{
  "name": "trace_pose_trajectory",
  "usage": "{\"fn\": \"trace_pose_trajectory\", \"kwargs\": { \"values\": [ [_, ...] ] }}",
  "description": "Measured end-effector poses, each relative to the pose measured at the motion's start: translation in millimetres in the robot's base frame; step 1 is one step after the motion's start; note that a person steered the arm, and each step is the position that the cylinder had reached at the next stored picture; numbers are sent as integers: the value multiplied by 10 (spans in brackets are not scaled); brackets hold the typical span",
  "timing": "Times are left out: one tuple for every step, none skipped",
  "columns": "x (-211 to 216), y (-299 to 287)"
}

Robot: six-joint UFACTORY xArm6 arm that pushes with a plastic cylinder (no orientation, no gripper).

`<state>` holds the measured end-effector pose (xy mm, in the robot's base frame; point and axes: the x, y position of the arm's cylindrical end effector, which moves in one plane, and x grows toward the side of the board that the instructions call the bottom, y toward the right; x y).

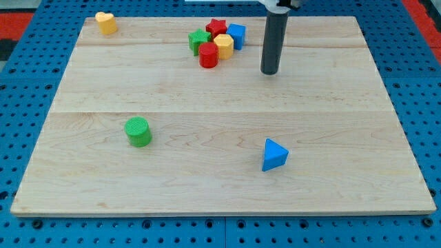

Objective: Point at the blue triangle

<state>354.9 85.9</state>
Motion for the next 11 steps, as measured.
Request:
{"fn": "trace_pose_trajectory", "kwargs": {
  "values": [
    [180,-15],
    [309,-2],
    [444,30],
    [579,316],
    [869,543],
    [1145,586],
    [1436,599],
    [1692,590],
    [1906,390],
    [2091,95],
    [2043,-169]
  ]
}}
